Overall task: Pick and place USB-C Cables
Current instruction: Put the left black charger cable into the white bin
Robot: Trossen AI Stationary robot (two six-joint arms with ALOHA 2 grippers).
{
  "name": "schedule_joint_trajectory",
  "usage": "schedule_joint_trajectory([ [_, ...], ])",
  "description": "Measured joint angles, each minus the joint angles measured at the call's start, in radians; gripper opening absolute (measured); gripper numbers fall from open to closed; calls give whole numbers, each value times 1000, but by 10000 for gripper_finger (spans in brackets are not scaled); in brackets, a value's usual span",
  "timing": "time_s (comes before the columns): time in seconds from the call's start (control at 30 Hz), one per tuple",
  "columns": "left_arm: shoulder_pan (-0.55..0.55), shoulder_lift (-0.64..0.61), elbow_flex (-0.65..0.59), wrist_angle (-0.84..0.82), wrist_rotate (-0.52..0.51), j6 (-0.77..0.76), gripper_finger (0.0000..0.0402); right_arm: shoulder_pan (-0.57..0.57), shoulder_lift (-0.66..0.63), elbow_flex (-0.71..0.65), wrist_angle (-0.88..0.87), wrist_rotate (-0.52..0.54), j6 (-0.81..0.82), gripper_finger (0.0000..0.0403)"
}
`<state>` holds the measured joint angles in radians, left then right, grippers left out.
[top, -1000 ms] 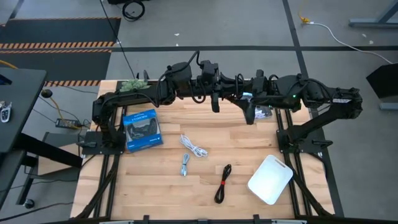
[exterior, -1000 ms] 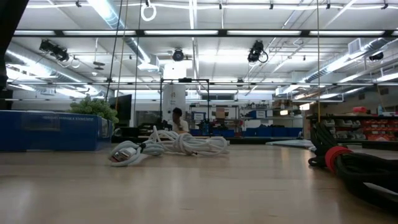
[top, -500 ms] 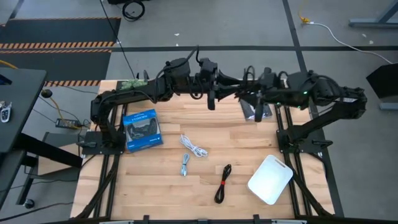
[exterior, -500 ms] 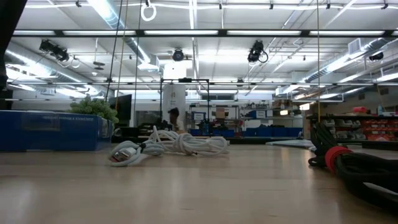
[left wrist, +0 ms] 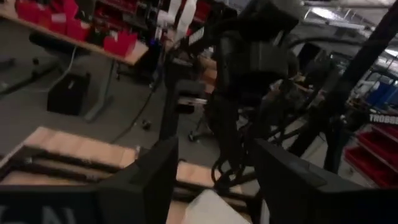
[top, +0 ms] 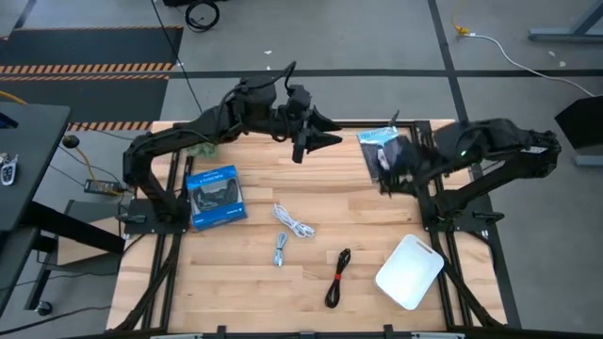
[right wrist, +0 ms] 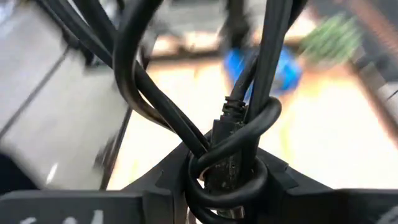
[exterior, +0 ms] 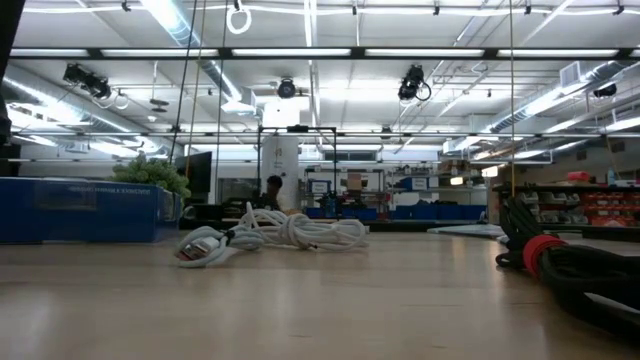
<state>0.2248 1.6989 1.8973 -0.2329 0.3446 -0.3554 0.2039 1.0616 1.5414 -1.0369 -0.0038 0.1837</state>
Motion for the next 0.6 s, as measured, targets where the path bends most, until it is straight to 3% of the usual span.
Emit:
schedule_joint_trajectory([
  [0.33, 4, -42, 0, -16, 1, -26, 186, 147, 75, -2, -333, -88, 50, 129],
  [0.6, 8, -57, 0, -29, 1, -45, 185, 299, 73, -143, -350, -97, 148, 129],
])
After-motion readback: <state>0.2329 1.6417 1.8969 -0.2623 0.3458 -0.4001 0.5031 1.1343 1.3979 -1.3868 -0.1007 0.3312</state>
